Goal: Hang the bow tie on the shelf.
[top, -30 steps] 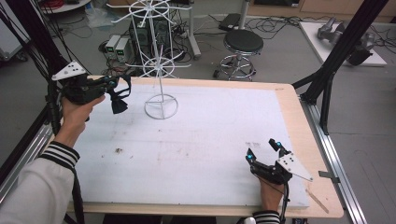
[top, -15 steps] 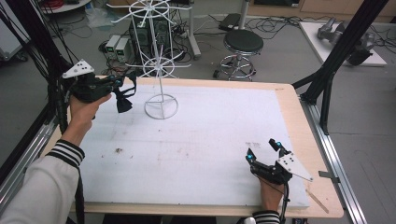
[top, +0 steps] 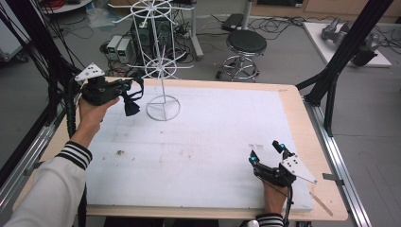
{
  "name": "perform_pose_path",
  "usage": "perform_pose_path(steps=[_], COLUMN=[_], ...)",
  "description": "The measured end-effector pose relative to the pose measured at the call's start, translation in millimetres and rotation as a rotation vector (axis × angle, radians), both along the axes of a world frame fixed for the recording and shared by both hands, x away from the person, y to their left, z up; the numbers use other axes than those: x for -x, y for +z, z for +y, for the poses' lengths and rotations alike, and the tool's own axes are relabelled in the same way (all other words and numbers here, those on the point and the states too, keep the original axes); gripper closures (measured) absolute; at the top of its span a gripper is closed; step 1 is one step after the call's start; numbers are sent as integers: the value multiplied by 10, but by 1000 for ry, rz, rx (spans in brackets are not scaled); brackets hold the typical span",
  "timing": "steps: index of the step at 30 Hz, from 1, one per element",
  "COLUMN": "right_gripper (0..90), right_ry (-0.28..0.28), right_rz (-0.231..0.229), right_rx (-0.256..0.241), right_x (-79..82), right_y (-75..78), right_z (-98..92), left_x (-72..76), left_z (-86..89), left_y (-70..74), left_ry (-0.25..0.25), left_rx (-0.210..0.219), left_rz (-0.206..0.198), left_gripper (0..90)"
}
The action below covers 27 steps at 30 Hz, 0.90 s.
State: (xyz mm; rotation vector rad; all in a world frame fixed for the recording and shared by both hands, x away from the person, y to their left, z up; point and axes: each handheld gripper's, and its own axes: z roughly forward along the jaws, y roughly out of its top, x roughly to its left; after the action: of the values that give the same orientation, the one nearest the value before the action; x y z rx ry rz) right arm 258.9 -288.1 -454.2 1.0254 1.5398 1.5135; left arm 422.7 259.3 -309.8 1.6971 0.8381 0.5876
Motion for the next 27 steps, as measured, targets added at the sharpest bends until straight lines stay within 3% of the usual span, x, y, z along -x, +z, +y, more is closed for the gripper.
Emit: perform_pose_path(steps=[15,27], right_gripper=[93,93], right_ry=[2,3], right_rz=[1,-6], right_rx=[0,1], right_x=[-2,6], right_y=[1,-2], right_z=[-5,-6], left_x=[-17,-129], left_z=[-88,-199], left_y=[-51,-121], left_ry=[-5,-1], left_rx=[-12,-16], left_rz=[6,21], left_gripper=[863,863])
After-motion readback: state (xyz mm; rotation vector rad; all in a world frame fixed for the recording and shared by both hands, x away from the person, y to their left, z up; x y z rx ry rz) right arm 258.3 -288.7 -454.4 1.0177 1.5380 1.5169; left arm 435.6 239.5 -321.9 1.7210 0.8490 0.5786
